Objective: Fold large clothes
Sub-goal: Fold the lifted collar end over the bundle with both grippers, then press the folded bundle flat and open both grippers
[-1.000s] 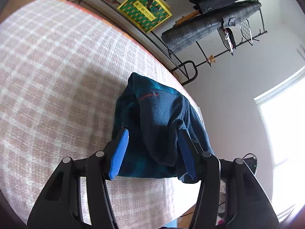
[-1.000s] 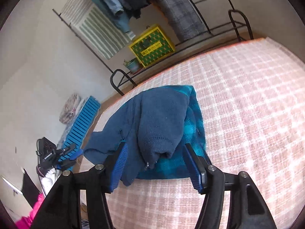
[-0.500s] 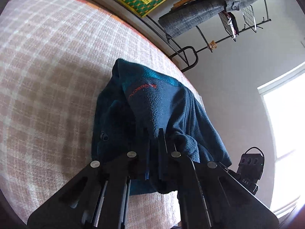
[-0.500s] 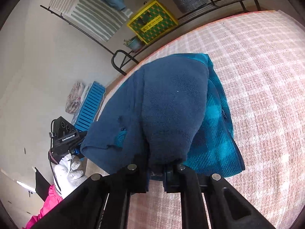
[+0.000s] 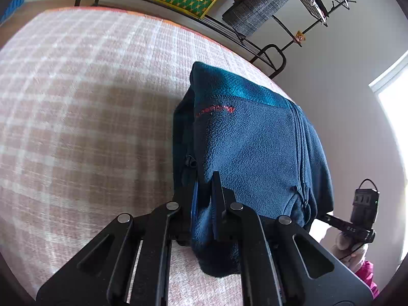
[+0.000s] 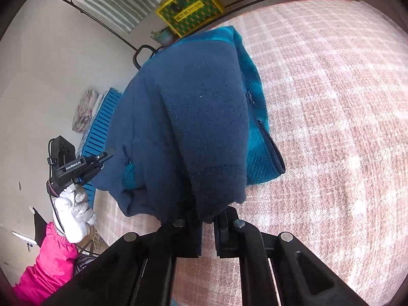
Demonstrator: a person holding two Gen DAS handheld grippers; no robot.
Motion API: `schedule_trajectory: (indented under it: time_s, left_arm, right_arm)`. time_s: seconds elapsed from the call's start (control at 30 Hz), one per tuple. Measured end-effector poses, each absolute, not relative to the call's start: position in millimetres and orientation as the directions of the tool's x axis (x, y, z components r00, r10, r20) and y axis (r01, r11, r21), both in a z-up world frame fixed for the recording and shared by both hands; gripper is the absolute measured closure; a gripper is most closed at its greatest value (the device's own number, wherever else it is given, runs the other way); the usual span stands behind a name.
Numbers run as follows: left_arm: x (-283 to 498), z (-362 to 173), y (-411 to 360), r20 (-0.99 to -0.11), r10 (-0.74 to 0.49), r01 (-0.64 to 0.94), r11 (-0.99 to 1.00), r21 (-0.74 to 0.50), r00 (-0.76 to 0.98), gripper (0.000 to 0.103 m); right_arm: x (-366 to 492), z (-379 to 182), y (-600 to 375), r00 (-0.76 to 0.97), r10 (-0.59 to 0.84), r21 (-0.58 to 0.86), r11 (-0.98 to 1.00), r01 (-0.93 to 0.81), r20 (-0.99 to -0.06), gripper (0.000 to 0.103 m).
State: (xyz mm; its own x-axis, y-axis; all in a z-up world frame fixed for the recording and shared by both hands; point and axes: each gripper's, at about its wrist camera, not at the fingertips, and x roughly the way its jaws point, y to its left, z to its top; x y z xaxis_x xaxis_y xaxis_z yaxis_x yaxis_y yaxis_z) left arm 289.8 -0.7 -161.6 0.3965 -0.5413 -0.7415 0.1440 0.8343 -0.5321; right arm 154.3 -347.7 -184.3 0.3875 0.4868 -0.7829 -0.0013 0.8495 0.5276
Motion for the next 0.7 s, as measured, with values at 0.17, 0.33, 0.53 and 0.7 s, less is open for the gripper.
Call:
schedule_trajectory:
  time_s: [0.17, 0.33, 0.53, 0.7]
  left_arm:
    - [280.6, -110.2, 3.7, -0.699, -0.514, 0.189, 0.850, -0.491, 0.497, 0.092]
    - [294.3, -66.3, -39.8, -0.637, -0.543, 0.307, 0.838, -0.452, 0.546, 0.092]
    - [349.3, -64.7, -102.7, -0.634, -0.596, 0.337, 0.802, -0.493, 0.492, 0.092]
    - [387.5, -94.6, -133.4, -0.678, -0.599, 0.334, 0.801, -0.497, 0.426, 0.092]
  right_arm:
    - [144.7, -141.3, -366.2, 0.460, 0.386, 0.427, 0.904, -0.017, -0.800, 0.068]
    - [164.7, -82.3, -351.4, 0.635, 0.319, 0.310, 0.942, -0.130, -0.704, 0.069]
    - [234.8, -68.0, -297.7, 0.646, 0.382, 0.308, 0.923, -0.230, -0.661, 0.076]
    - [291.3, -97.1, -262.1, 0.581, 0.377, 0.277, 0.926, -0.257, -0.722, 0.078]
